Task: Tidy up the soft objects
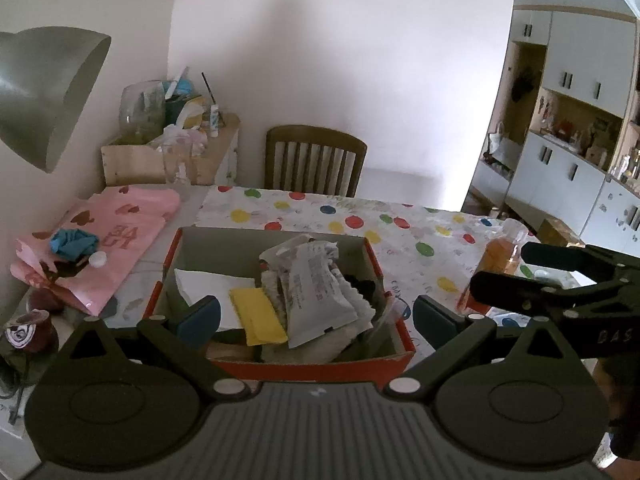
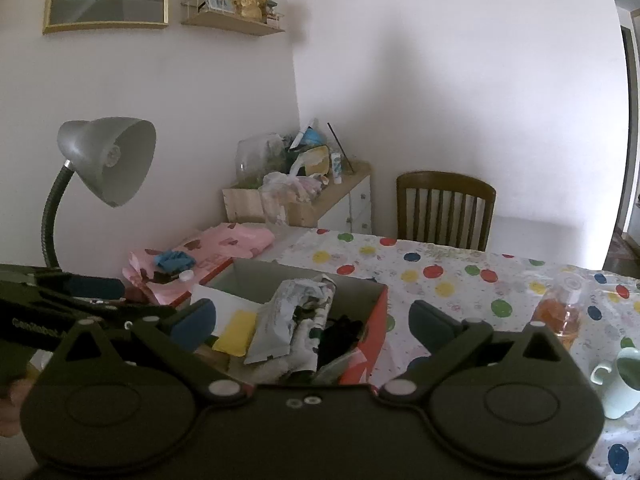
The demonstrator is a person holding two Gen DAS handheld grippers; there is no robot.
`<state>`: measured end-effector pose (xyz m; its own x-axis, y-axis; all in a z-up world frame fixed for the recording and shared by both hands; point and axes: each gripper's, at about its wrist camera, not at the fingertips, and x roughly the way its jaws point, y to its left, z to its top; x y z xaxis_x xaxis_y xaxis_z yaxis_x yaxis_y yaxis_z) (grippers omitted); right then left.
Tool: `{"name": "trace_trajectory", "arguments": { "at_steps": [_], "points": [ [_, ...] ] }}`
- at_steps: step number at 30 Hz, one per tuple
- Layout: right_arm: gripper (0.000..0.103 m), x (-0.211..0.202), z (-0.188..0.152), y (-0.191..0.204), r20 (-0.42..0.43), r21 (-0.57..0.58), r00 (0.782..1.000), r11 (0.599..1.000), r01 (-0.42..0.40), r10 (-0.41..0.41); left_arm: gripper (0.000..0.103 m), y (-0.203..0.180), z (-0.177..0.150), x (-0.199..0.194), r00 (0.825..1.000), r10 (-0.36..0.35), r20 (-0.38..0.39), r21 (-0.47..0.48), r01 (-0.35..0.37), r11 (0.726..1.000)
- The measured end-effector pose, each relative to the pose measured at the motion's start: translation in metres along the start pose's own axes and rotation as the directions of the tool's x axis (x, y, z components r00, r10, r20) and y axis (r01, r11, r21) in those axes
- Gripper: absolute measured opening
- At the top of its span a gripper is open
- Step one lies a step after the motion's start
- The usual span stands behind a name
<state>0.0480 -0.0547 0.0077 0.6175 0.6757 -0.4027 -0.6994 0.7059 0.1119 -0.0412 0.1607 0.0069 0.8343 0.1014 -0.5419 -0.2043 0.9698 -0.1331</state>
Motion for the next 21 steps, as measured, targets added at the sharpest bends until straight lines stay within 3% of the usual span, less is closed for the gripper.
{"name": "trace_trajectory", "arguments": {
  "at_steps": [21],
  "points": [
    [0.103,0.0011,-0.0006,-0.0002,-0.002,0.001,1.0,1.0,0.003,-0.003,0.103,-0.0043,0.0017,0.0032,1.0,-0.011,0.016,0.002,0.011,1.0]
  ]
}}
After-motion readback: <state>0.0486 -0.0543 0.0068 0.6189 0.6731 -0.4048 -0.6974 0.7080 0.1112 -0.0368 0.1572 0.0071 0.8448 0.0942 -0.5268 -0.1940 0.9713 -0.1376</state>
